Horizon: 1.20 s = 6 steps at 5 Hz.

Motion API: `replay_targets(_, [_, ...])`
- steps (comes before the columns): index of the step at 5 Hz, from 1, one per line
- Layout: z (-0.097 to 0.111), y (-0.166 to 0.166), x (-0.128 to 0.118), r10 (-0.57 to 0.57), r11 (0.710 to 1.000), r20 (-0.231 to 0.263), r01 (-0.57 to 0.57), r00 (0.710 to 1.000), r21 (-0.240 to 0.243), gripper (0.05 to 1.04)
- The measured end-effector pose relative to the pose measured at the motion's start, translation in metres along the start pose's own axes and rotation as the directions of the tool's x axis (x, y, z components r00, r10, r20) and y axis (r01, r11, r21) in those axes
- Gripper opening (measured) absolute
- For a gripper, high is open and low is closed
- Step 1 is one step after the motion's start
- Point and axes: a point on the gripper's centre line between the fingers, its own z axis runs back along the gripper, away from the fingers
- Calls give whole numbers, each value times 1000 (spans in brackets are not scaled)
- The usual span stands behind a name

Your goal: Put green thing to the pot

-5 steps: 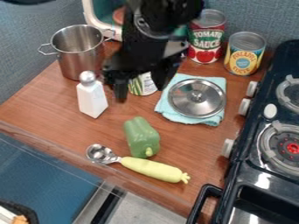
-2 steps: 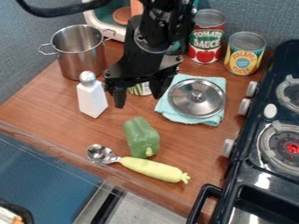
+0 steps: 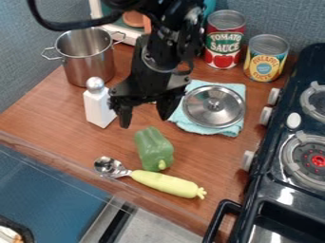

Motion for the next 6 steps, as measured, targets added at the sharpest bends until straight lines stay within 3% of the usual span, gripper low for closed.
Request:
replay_targets(1, [-17,-1,-7,-14,999,-33,15,999,35,1001])
replay_targets(4, [-23,1,-3,28,998,0,-28,1000,60,1001])
replay_targets(5, [-22,-1,-4,27,998,7,-28,1000,55,1001])
replay_targets(6, [-23,-10,-4,27,1000,2,-27,1000,3,1001])
